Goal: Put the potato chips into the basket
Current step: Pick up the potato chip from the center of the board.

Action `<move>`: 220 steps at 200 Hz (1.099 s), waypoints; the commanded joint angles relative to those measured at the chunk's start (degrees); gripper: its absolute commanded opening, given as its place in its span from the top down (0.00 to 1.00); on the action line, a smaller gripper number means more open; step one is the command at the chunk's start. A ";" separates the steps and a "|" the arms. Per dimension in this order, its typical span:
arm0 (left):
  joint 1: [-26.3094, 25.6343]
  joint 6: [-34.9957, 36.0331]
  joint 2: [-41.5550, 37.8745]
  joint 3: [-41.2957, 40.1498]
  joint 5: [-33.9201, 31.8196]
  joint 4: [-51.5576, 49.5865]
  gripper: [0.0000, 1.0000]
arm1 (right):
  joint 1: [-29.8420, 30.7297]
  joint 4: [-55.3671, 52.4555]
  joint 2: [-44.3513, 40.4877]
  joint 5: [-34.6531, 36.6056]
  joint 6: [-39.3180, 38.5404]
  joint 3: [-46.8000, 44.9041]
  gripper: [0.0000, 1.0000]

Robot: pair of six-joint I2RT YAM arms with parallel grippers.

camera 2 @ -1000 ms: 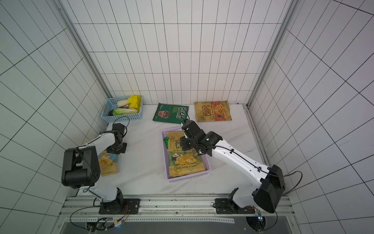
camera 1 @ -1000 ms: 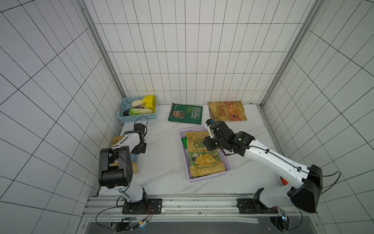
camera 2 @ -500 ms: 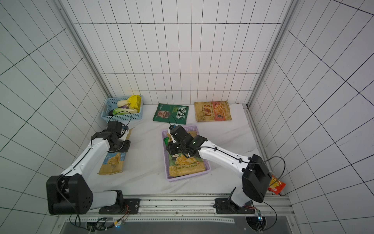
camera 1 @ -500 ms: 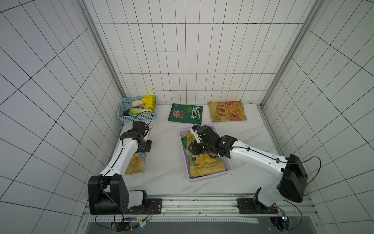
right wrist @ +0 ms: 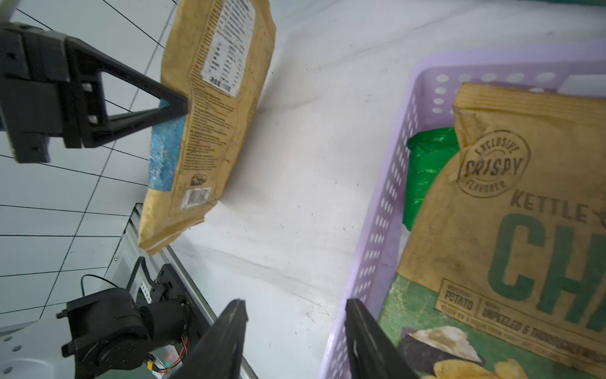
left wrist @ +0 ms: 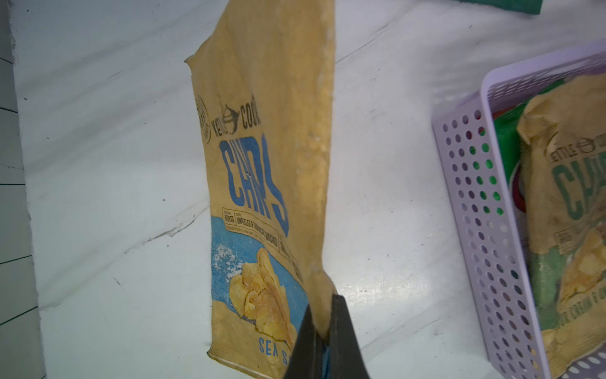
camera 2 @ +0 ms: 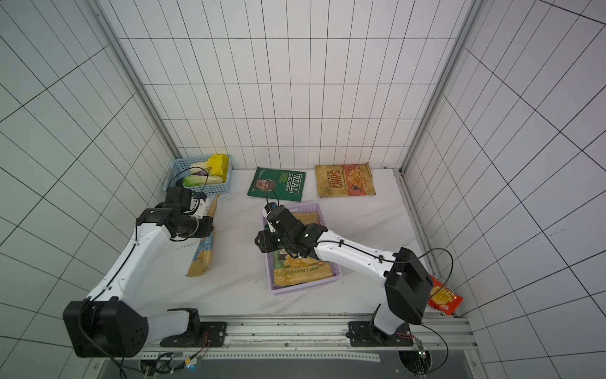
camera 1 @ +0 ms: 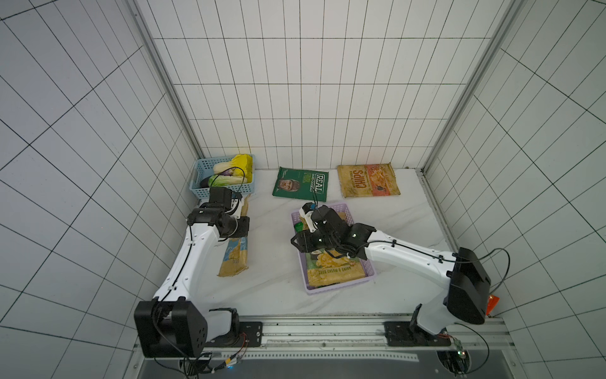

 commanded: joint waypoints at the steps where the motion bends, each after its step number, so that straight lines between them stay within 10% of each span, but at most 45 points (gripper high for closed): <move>1: -1.35 -7.00 -4.96 0.46 4.63 2.93 1.00 | 3.78 3.38 -0.48 2.24 -2.33 1.10 0.46; 220: -3.15 -14.61 -9.65 4.75 15.90 3.14 1.00 | 12.50 -14.98 20.85 21.09 -16.27 31.93 0.45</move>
